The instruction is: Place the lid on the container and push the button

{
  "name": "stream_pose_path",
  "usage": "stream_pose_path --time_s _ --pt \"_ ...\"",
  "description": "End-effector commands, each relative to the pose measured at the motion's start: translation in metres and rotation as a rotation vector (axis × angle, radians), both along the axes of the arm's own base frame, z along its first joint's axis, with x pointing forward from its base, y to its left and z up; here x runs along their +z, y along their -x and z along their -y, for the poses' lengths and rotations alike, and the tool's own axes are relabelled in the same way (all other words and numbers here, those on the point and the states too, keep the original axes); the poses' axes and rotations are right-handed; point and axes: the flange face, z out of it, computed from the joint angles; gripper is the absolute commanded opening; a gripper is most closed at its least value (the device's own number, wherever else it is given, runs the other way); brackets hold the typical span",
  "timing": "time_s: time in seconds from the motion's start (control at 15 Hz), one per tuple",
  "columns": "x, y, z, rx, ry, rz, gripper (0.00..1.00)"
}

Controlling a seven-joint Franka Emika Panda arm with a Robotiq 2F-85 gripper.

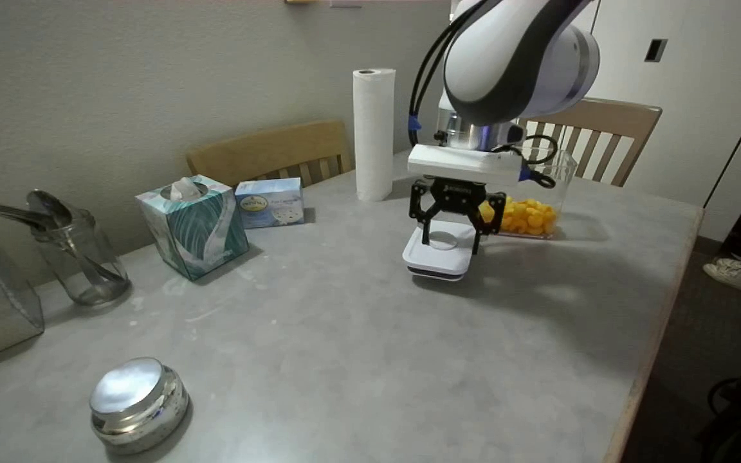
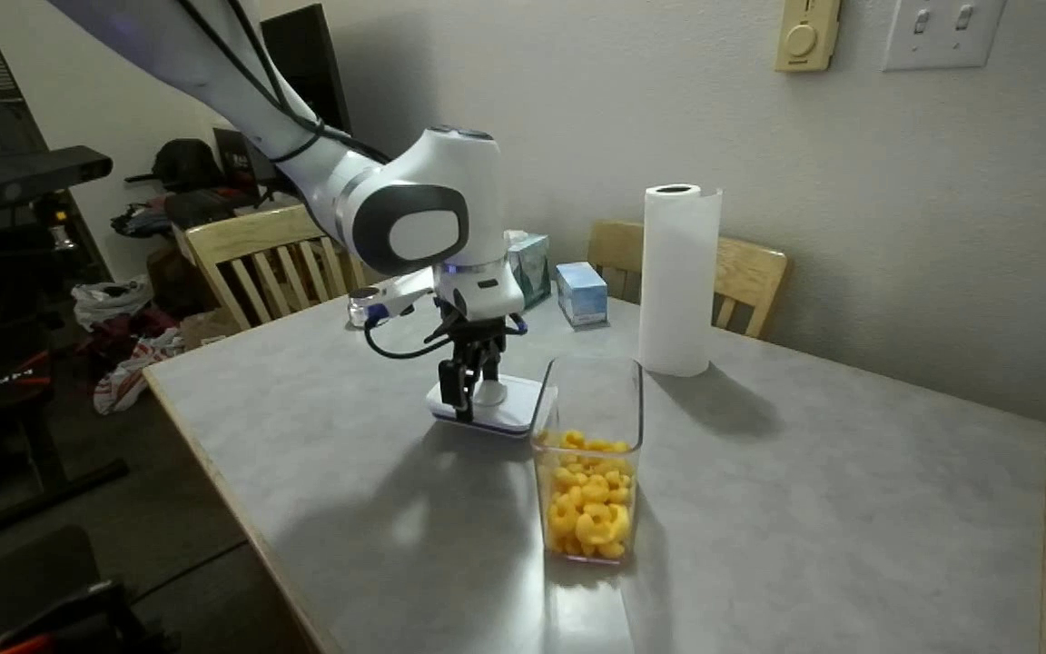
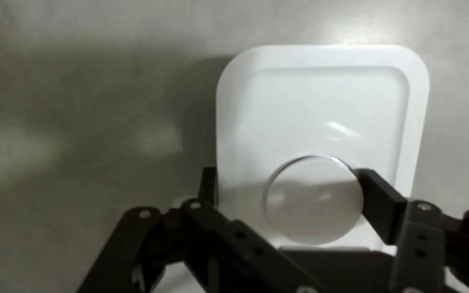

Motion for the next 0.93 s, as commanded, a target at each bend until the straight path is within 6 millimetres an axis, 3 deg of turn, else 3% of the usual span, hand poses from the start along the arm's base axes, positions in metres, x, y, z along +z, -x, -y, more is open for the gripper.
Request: stream_pose_path --time_s 0.0,0.33,0.4,0.87 --pt "-0.03 0.0084 0.012 -0.06 0.021 -0.029 0.6" --pt "-0.0259 0.0056 0.0143 -0.09 0.038 -0.02 0.6" --pt "-0.0242 0.0054 0.0134 -0.092 0.038 -0.019 0.96" --pt "-0.0216 0.0064 0.0094 -0.098 0.047 -0.024 1.0"
